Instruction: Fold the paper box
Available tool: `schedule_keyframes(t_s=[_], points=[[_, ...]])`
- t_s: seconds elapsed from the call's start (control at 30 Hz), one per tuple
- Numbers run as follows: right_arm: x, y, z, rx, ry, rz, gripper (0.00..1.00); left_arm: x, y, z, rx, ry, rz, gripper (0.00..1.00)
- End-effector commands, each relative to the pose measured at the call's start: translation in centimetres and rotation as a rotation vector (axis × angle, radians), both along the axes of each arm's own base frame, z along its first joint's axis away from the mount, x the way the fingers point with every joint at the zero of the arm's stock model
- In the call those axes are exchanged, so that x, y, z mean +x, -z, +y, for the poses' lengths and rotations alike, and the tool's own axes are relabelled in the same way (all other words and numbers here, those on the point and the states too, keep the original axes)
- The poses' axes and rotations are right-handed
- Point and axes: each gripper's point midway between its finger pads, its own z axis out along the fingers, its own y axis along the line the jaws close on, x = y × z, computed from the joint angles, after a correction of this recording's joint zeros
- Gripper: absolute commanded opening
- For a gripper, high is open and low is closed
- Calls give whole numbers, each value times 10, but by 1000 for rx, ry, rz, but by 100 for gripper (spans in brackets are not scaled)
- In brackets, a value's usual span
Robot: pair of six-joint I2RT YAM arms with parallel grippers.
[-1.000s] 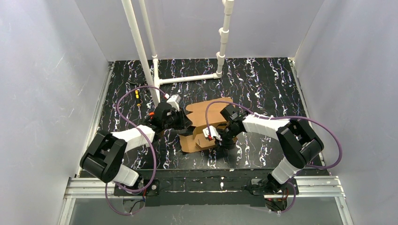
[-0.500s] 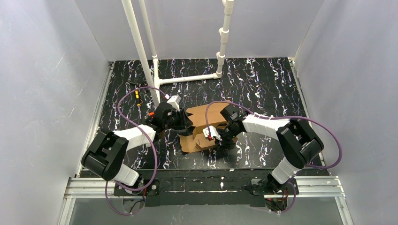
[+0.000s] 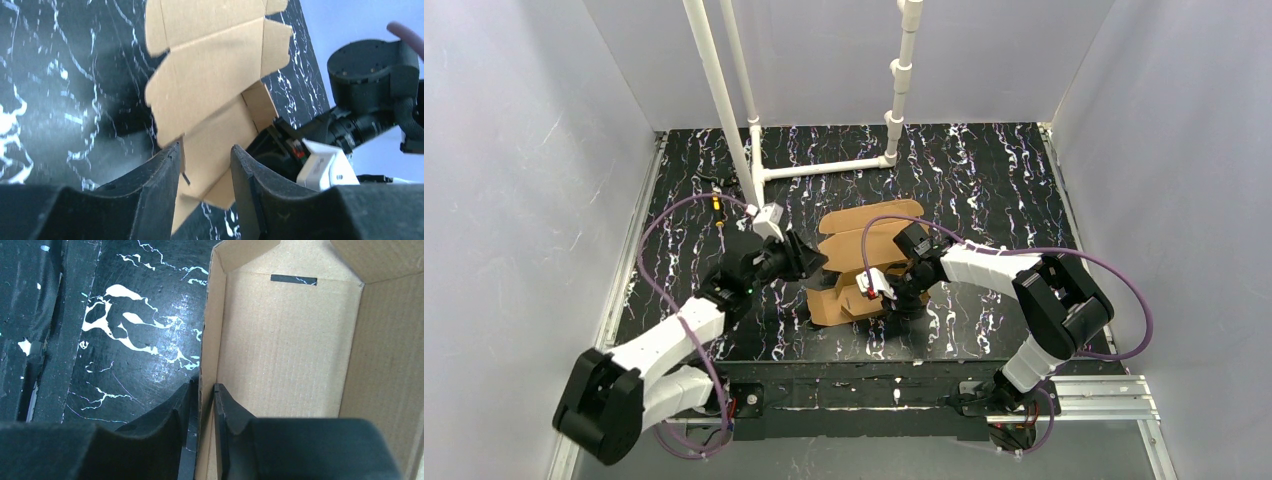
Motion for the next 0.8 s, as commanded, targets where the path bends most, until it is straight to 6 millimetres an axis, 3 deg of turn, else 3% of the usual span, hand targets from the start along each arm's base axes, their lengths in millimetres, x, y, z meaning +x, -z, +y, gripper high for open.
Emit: schedule_keyframes(t_s=[0.0,0.23,0.53,0.63,0.77], points=[[8,-8,8,24,8,-3,31,-36,24,24,27,-35,111,39],[7,-7,9,25,8,6,31,-81,55,51,30,-103,255,47],[7,-6,9,21,10,9,31,-86,83,40,-13,-117,433,60],[8,-6,9,20,13,11,31,-88,94,34,1,-100,502,58],[7,-5,9,18,12,11,31,-86,92,29,-7,-92,509,41]])
